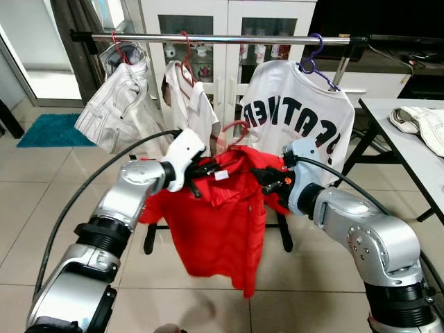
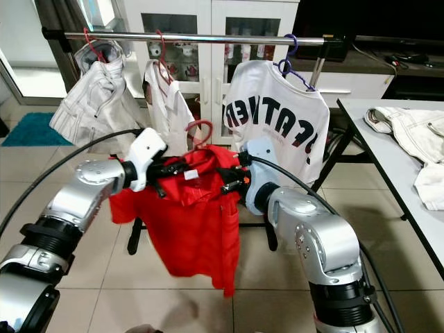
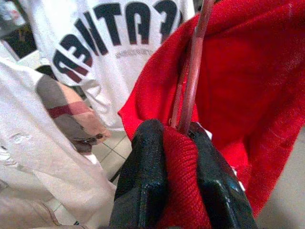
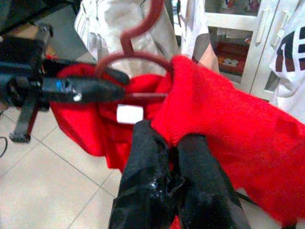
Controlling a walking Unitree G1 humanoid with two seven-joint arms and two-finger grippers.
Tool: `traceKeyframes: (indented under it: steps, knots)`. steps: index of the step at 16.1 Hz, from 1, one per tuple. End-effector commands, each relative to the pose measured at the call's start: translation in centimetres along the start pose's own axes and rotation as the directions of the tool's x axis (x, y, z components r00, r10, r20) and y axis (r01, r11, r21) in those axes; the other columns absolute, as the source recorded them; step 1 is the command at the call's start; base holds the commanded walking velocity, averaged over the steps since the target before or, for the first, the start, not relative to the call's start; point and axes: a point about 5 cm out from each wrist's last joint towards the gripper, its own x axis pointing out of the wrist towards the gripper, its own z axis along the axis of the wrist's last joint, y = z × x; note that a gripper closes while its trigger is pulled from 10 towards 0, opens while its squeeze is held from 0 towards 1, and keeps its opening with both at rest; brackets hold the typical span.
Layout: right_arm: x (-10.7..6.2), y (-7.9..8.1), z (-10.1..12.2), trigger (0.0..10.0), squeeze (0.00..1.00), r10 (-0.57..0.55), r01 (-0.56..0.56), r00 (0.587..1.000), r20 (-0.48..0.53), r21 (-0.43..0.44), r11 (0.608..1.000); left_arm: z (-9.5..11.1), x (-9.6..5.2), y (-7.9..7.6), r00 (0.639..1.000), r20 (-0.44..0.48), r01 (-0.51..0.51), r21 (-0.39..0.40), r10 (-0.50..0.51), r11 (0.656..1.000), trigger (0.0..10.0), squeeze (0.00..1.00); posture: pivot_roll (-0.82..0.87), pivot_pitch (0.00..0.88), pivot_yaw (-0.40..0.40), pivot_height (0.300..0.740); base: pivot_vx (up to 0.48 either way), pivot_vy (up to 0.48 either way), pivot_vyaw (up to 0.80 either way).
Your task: Hang hanger
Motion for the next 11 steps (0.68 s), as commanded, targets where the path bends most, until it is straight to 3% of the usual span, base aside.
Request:
traceKeyframes:
  steps: [1,4,6,8,11]
  knots:
    - [-0.3,0.3,-0.1,10.0,1.00,0.045,-0.045,0.999,-0.009,-0.009,0.999,1.6,-0.4,0.7,0.997,0.072,0.004,0.008,-0.005,1.000,0.0,0.00,0.00,0.000,0.006,0.740,0.000,0.000,0.00]
    - [-1.0,1.1,-0.9,10.0,1.00,0.157,-0.162,0.984,-0.081,-0.068,0.984,2.2,-0.9,0.8,0.990,0.130,0.063,-0.006,-0.061,0.998,0.0,0.00,0.00,0.000,0.007,0.740,0.000,0.000,0.00]
    - [-2.2,0.4,-0.9,10.0,1.00,0.206,-0.224,0.971,-0.122,-0.156,0.962,2.2,-1.6,1.1,0.986,0.124,0.111,0.018,-0.112,0.994,0.0,0.00,-0.01,0.000,0.010,0.740,0.000,0.000,0.00]
    - [-3.4,-0.9,1.6,10.0,1.00,0.235,-0.232,0.972,-0.019,-0.243,0.942,1.6,-2.7,1.3,0.979,0.074,0.187,0.065,-0.192,0.980,0.0,0.00,-0.01,0.000,0.011,0.740,0.000,0.000,0.00]
    - [-4.9,-0.2,4.1,10.0,1.00,0.393,-0.344,0.917,0.068,-0.361,0.867,1.1,-3.8,1.4,0.962,0.014,0.270,0.101,-0.272,0.958,0.0,0.00,-0.01,0.000,0.013,0.740,0.000,0.000,0.00]
